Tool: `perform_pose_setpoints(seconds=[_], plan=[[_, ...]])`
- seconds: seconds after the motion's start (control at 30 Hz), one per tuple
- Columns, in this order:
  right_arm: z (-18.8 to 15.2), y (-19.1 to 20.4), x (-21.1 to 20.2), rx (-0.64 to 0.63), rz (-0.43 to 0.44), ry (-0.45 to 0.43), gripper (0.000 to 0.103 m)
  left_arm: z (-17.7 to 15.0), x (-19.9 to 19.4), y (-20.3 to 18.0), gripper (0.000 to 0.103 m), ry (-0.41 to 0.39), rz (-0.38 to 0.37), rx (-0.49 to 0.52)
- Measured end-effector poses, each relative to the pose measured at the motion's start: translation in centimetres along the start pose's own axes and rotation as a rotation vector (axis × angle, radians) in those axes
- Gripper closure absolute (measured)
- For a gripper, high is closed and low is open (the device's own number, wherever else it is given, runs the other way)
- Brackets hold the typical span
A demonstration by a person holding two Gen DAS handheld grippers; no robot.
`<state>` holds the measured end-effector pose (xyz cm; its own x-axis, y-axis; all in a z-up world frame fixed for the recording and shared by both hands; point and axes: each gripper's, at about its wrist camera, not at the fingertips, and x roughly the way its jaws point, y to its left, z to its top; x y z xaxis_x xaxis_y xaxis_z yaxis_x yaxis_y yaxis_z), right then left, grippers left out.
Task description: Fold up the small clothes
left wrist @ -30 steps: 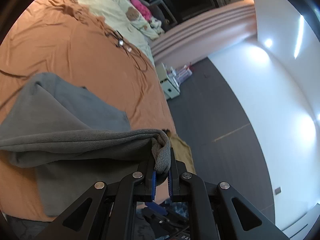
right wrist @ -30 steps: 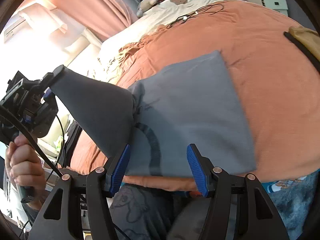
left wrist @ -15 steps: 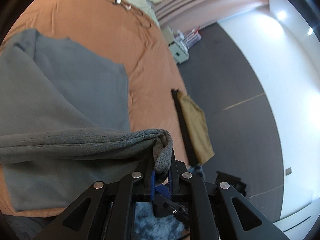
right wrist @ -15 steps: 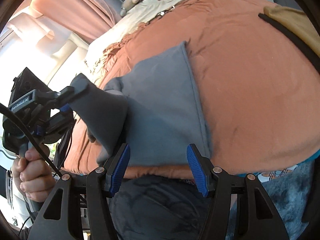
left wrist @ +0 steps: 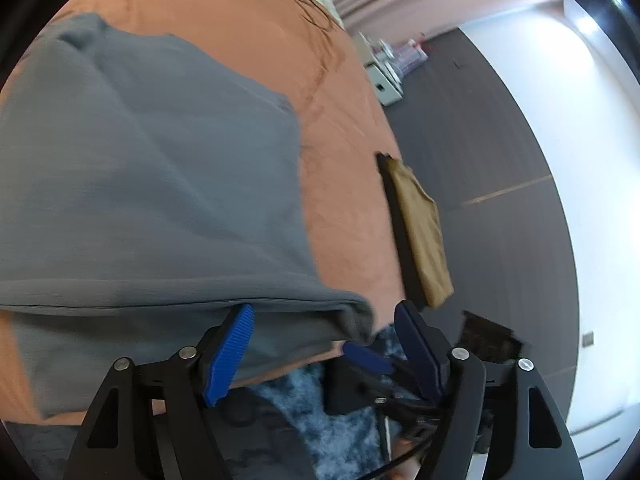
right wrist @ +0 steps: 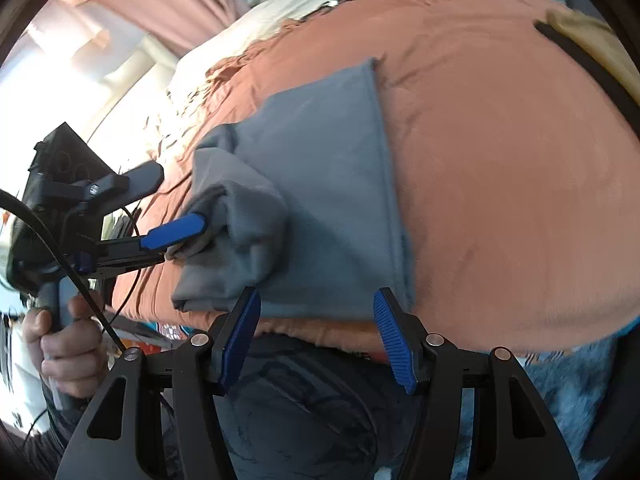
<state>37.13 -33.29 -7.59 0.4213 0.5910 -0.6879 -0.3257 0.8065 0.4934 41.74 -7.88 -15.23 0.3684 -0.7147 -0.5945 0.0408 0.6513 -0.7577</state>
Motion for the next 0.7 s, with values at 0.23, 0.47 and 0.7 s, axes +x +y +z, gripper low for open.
perform_pose_setpoints(seconds=[0.23, 0.47, 0.7], plan=[[1.9, 3.4, 1.1, -0.17, -0.154, 0.056, 0.046, -1.0, -4.0, 3.9, 0.028, -0.044, 0.046, -0.047], [3.5, 7.2, 3.0, -0.339, -0.313, 0.107, 0.046, -2.1, -6.7, 8.3, 0.027, -0.085, 0.083, -0.131], [4.7, 10.4, 5.3, -0.475, -0.412, 0.116, 0.046, -2.5, -8.5, 12.8, 0.026, -0.135, 0.118, -0.24]])
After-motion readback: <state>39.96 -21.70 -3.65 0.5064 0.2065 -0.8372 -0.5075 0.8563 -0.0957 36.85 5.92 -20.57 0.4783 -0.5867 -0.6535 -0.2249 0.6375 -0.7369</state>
